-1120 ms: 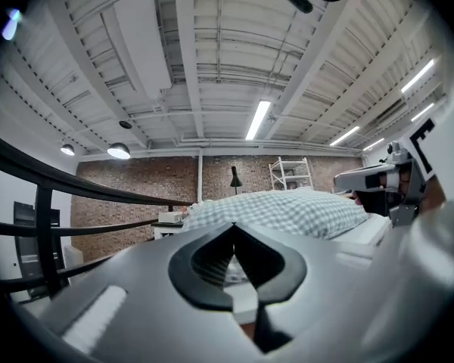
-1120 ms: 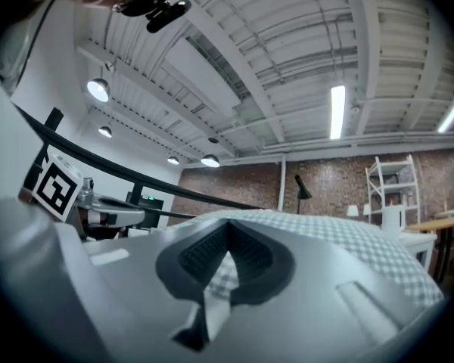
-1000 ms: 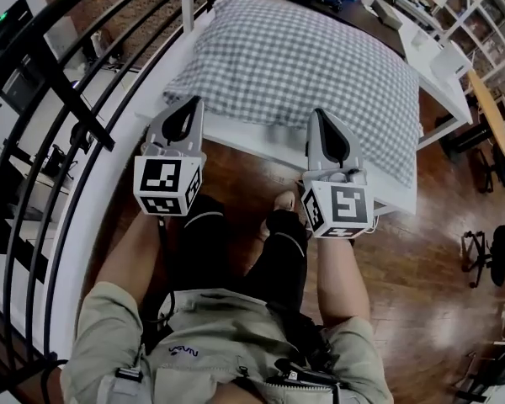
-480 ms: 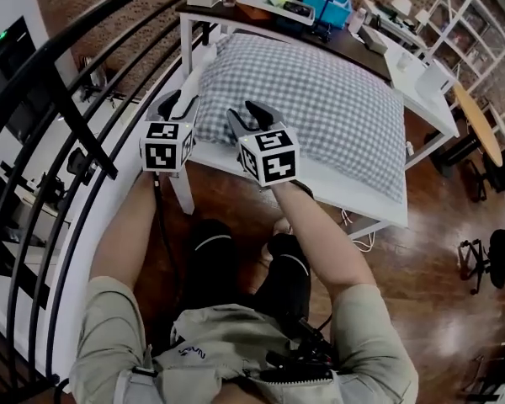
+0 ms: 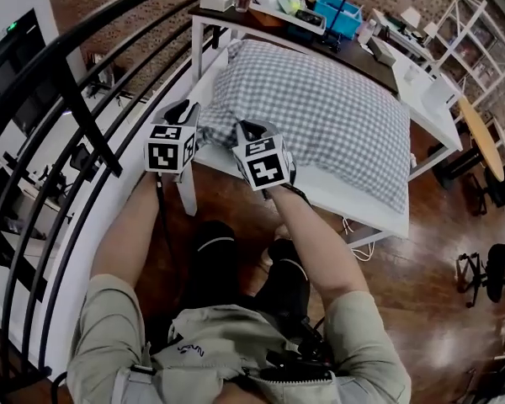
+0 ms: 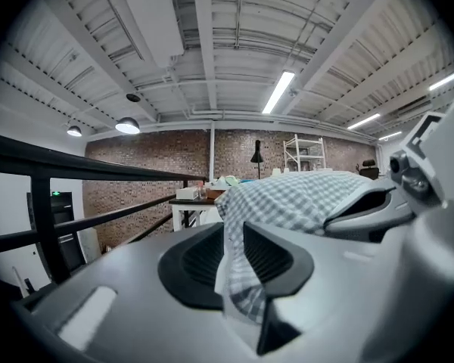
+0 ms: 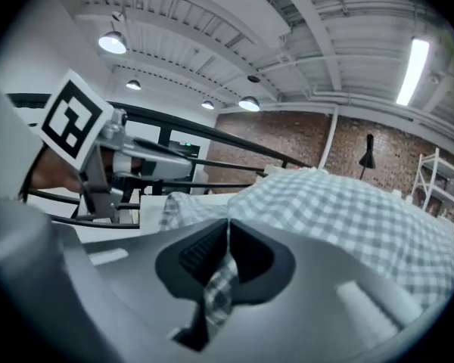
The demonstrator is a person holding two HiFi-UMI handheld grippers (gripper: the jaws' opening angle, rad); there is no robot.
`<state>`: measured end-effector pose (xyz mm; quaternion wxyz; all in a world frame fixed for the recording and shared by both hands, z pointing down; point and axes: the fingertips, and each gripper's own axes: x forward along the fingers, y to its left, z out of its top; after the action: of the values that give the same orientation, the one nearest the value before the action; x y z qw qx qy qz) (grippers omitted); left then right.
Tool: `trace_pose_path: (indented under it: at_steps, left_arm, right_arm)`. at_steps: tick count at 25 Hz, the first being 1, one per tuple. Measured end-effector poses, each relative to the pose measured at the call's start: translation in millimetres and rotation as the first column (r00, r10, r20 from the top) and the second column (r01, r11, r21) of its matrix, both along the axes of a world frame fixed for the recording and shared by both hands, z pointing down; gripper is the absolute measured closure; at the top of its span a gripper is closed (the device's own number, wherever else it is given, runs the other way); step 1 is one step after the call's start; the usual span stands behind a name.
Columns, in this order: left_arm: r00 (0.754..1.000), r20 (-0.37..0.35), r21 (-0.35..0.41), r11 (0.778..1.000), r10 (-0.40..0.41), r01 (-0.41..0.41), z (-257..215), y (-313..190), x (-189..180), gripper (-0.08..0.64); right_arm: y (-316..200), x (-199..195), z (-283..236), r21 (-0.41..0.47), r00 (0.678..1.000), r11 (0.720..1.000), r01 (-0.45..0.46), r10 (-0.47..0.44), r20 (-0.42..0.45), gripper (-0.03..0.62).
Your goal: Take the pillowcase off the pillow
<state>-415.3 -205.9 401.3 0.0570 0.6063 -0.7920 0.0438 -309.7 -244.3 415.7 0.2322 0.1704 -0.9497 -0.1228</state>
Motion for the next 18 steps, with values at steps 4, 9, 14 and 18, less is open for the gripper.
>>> trace_pose_path:
  at_steps: [4,9,14,18]
  left_arm:
    - [0.999,-0.023,-0.026,0.998,0.048,-0.048,9,3,15,0.49]
    - [0.988,-0.063,-0.078,0.986,0.144,-0.148,28,9,60,0.502]
    - [0.962,-0.128,-0.108,0.961,0.24,-0.254,54,13,115,0.5]
    - [0.945,-0.147,-0.069,0.95,0.292,-0.305,49,17,143,0.502]
  right_arm:
    - [20,50,-16,0.027,0.999,0.999,0.029,-0.03,0.023,0.58]
    - [12,132,-9,0.021,0.997,0.998,-0.058,0.057,0.056,0.581]
    - [30,139,-14,-0.024,0.995,0.999,-0.037,0.039,0.093,0.547]
    - [72,104,-7,0.018,0.997,0.997,0.076,-0.076,0.026,0.419]
